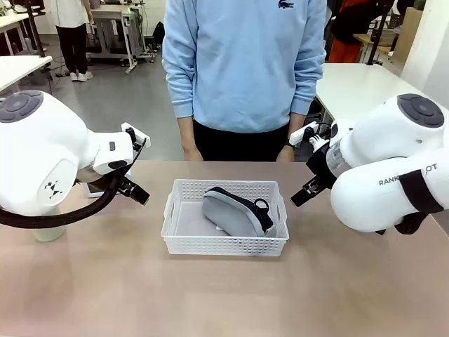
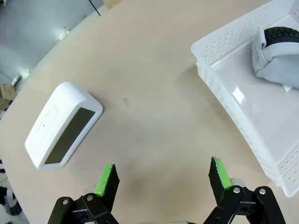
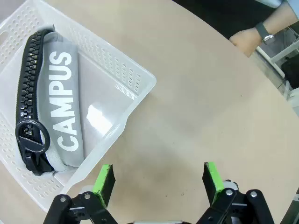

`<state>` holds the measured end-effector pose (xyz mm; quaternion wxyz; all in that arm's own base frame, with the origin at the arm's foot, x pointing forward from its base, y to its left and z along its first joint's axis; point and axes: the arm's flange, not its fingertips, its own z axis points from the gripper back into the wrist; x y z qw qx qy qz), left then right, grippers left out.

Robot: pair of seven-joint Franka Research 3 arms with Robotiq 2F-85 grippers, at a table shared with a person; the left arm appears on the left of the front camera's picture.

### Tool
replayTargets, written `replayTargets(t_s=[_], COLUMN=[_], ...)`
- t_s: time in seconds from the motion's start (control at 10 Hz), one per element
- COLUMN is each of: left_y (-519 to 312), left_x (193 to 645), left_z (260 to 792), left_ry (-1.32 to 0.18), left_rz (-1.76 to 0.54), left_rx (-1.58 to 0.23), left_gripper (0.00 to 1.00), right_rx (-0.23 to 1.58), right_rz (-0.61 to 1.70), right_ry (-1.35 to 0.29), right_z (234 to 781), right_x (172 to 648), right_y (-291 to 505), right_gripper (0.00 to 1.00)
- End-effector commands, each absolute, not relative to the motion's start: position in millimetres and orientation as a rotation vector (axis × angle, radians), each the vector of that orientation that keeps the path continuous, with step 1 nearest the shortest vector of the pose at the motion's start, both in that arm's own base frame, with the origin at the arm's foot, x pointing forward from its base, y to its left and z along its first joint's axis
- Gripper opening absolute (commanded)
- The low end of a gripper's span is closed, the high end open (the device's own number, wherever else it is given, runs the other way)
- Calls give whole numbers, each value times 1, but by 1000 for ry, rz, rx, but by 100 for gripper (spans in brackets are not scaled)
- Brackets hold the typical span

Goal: Efficiently arrange items inside the basket to fit them all.
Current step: Pick up the Digital clock and place it inside the Organizing basket.

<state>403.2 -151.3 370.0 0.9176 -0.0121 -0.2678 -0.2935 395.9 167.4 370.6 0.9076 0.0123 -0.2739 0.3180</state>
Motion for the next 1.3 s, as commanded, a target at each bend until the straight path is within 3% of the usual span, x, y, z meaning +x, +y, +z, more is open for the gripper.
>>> replayTargets(t_s=[0.0,1.2], left_y=[-151,-151], left_x=[403,403], left_z=[370,370], left_ry=[-551,-551], left_rz=[-604,-604], left_rx=[-25,-25], left_gripper=[100,100], right_rx=[25,25], right_rz=[656,656], right_ry=[-566,-566], right_z=[371,371], right_x=[396,396], right_y=[167,167], right_gripper=[100,100])
